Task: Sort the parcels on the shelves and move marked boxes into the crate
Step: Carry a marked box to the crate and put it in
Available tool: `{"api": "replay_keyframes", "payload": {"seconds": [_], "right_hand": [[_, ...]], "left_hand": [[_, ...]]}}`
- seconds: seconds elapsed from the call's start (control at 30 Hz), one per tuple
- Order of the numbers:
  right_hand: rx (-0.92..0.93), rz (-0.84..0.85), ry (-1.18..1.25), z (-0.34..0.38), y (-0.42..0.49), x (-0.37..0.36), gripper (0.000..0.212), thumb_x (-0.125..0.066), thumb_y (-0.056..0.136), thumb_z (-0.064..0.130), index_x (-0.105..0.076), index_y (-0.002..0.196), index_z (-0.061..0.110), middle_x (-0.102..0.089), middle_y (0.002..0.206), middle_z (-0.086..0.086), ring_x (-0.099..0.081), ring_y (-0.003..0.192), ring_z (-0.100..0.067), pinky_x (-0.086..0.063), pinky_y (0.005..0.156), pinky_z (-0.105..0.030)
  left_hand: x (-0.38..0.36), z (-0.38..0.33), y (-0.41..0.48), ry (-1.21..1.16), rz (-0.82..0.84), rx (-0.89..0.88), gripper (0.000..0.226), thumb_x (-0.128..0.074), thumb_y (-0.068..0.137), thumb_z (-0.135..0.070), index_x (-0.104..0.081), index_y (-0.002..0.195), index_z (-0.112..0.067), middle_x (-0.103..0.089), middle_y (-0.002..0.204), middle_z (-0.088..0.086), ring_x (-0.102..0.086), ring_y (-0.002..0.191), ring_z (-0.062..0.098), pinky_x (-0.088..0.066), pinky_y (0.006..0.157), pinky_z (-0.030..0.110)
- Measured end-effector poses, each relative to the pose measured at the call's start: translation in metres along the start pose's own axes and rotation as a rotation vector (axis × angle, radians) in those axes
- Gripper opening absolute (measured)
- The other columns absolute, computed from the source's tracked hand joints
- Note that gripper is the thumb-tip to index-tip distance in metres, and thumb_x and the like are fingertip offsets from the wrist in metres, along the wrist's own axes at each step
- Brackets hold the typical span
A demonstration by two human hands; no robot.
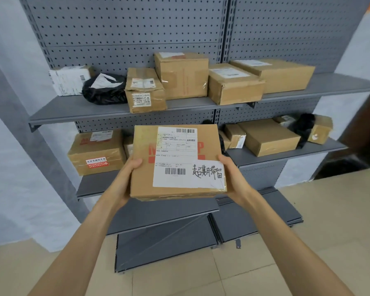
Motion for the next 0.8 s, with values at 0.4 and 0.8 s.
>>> {"api": "replay_keyframes", "payload": {"seconds": [0.4,0.8], "right_hand": [[0.202,-0.520,0.164,-0.025,-0.215,0.088,0.099,-0.059,0.070,0.066,-0.038,0.136,-0.004,-0.021,0.115,-0.058,-0.030,0.099,-0.030,-0.032,0.074,-0.040],[0.305,-1.290,0.345,-0.153,-0.616,0.114,0.081,-0.055,0.072,0.065,-0.053,0.133,0.011,-0.060,0.127,-0.025,-0.059,0.110,-0.042,-0.042,0.096,-0.052]], "left_hand": [[-0.187,0.047,-0.002,0.086,0.639,0.121,0.051,-0.064,0.072,-0.053,-0.061,0.120,-0.036,-0.069,0.118,-0.005,-0.067,0.105,0.013,-0.057,0.068,0.024],[-0.485,0.165,-0.255,0.239,1.432,0.327,0.060,-0.062,0.076,-0.048,-0.053,0.132,-0.028,-0.067,0.123,0.001,-0.066,0.108,0.018,-0.056,0.073,0.025]]}}
Point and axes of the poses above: each hand's wrist, its own y-axis towards the middle knuckle, its own x-axis out of the back of the hand, z = x × y, the point moved 4 cm from there along y, towards the middle knuckle
